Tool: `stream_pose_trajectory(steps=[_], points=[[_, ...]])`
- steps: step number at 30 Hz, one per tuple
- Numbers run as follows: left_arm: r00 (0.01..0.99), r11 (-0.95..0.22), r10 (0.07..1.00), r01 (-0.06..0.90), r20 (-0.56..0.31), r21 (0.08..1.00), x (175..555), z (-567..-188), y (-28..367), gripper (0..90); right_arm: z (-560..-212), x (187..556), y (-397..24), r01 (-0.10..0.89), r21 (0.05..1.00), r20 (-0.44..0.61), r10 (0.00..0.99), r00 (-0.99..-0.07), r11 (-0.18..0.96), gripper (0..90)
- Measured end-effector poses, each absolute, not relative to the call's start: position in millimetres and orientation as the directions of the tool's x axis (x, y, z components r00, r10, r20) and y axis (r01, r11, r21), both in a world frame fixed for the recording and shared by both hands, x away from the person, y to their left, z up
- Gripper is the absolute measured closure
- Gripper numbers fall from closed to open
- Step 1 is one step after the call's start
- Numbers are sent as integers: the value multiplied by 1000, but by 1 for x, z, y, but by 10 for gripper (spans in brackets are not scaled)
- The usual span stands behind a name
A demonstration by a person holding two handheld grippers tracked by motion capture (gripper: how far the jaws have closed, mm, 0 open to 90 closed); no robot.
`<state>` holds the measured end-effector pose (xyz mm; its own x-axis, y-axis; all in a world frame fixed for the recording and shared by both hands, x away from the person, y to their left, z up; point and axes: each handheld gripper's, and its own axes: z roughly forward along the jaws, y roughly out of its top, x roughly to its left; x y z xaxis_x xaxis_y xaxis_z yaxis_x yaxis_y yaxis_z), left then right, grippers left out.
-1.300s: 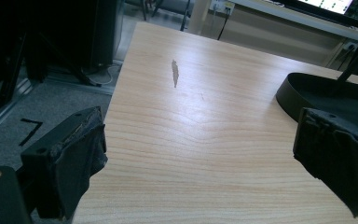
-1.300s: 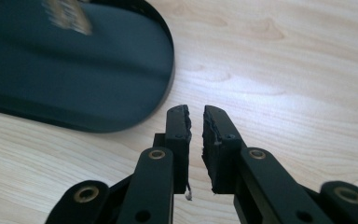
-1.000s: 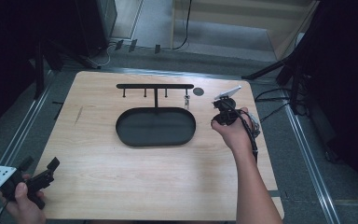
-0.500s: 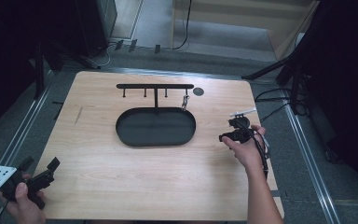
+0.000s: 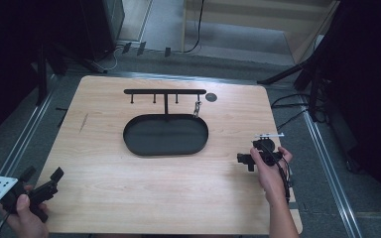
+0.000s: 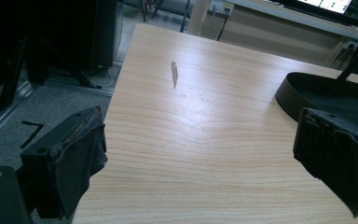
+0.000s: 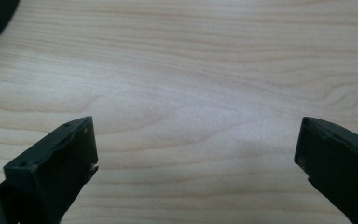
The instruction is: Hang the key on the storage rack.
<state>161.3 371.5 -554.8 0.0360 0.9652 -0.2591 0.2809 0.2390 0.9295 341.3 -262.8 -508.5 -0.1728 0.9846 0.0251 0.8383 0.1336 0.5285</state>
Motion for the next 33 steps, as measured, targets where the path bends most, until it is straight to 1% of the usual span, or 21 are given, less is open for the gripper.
stream_pose_trajectory(steps=[3, 5, 6, 9, 12, 13, 14, 15, 17, 18, 20, 22, 24, 29, 33], points=[[36, 242, 964, 278, -262, 929, 161, -555, 372, 29, -514, 333, -267, 824, 551, 33, 984, -175, 128, 0], [36, 244, 964, 277, -264, 929, 161, -555, 372, 29, -519, 324, -272, 801, 587, 44, 983, -177, 118, 0], [35, 244, 964, 278, -264, 929, 161, -555, 372, 29, -519, 324, -272, 801, 587, 44, 983, -177, 118, 0], [35, 243, 964, 279, -263, 929, 161, -555, 372, 29, -530, 310, -281, 767, 635, 79, 979, -187, 95, 0], [35, 244, 964, 278, -263, 929, 161, -555, 372, 29, -536, 303, -285, 753, 651, 73, 980, -186, 94, 0], [35, 244, 964, 276, -264, 930, 161, -555, 372, 29, -542, 296, -288, 733, 675, 68, 981, -181, 89, 0], [35, 244, 964, 276, -264, 930, 161, -555, 372, 29, -542, 296, -288, 733, 675, 68, 981, -181, 89, 0], [35, 244, 964, 276, -264, 930, 161, -555, 372, 29, -546, 289, -293, 712, 699, 81, 982, -173, 67, 0], [36, 245, 964, 277, -264, 929, 161, -555, 372, 29, -547, 285, -296, 700, 712, 94, 982, -166, 51, 0], [36, 243, 964, 277, -263, 930, 161, -555, 372, 29, -546, 278, -301, 672, 740, 118, 981, -151, 14, 0], [36, 243, 964, 277, -262, 930, 161, -555, 372, 29, -545, 276, -302, 662, 749, 122, 981, -152, 9, 0], [36, 244, 964, 276, -264, 930, 161, -555, 372, 29, -545, 264, -308, 625, 780, 116, 982, -147, 1, 0], [36, 244, 964, 276, -263, 930, 161, -555, 372, 29, -546, 261, -309, 616, 788, 114, 983, -145, -1, 0], [35, 242, 965, 277, -261, 930, 160, -555, 372, 29, -546, 238, -320, 556, 829, 163, 978, -127, -66, 0], [34, 242, 965, 278, -262, 929, 161, -555, 372, 29, -547, 231, -322, 530, 844, 180, 975, -130, -85, 0]])
